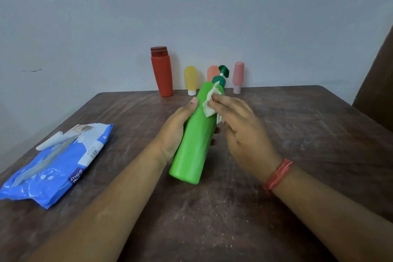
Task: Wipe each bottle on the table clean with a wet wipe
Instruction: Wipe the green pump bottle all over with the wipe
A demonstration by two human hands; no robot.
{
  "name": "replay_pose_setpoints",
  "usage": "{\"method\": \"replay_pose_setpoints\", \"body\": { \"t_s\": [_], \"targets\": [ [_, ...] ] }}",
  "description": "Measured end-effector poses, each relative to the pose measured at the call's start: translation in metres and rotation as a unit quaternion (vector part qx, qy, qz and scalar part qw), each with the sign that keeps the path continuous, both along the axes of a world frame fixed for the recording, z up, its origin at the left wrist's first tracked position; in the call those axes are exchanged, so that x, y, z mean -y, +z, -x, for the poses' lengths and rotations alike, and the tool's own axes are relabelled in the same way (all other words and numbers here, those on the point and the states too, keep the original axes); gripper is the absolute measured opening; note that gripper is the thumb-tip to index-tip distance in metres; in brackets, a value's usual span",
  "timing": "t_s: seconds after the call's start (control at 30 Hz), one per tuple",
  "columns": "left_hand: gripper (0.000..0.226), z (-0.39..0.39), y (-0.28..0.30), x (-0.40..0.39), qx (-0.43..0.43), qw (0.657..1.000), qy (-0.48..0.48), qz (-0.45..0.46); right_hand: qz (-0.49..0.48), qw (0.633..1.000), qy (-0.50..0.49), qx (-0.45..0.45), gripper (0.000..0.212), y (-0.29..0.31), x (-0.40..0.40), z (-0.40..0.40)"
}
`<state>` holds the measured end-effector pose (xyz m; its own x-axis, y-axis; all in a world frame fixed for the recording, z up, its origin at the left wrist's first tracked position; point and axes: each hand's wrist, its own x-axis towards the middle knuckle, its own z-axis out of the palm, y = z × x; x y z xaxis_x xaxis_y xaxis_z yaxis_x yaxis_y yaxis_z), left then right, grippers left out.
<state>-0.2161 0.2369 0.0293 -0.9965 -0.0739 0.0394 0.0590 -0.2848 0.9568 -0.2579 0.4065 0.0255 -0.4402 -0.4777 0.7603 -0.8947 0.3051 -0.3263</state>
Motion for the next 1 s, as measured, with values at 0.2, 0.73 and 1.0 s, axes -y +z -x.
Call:
{"method": "replay_pose_setpoints", "body": {
  "t_s": [0.2,0.73,1.0],
  "targets": [
    [0.064,0.003,-0.014,-0.006,0.001,0.985,-0.104,-0.136,0.063,0.996,-0.044,0.050,0.035,0.003,-0.004,0.011],
    [0.070,-0.001,-0.015,-0.016,-0.030,0.977,-0.152,-0.148,0.031,0.995,-0.056,-0.078,0.042,0.003,-0.014,0.015],
    [0.070,-0.002,-0.011,-0.024,-0.024,0.978,-0.162,-0.130,-0.003,0.993,-0.097,-0.072,0.047,0.017,-0.014,0.025]
  ]
}}
